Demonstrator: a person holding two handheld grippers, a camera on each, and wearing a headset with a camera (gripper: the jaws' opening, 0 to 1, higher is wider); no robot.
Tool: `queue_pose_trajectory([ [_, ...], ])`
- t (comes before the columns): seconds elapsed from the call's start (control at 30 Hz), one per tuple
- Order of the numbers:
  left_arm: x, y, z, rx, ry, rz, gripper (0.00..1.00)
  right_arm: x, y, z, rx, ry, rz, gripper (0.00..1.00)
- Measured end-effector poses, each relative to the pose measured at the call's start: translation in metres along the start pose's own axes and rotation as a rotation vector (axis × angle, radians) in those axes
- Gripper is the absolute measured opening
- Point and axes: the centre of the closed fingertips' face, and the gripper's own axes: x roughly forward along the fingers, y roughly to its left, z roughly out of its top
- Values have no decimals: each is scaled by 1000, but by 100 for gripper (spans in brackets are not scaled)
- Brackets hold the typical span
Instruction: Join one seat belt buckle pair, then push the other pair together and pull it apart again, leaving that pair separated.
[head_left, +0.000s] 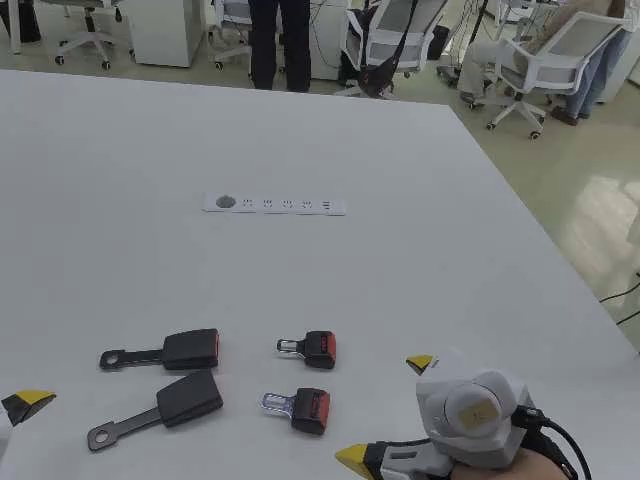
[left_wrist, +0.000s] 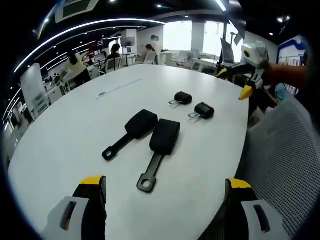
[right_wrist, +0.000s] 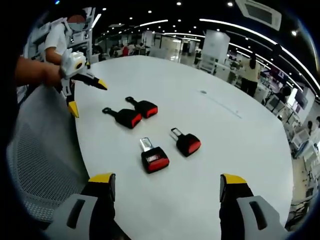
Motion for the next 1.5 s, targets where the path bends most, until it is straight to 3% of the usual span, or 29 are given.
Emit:
queue_pose_trajectory([
  [0.27, 1, 1, -1, -6, 2, -5, 100, 2, 0, -3, -1, 8, -3, 90],
  [0.77, 0, 6, 2, -9, -8, 9, 100, 4, -3, 5, 26, -23, -14, 99],
  [1.03, -1, 6, 5, -12, -13, 10, 100, 2, -11, 9, 42, -42, -47, 99],
  [1.5, -3, 8, 5, -24, -27, 14, 100, 4, 0, 8, 47, -33, -13, 99],
])
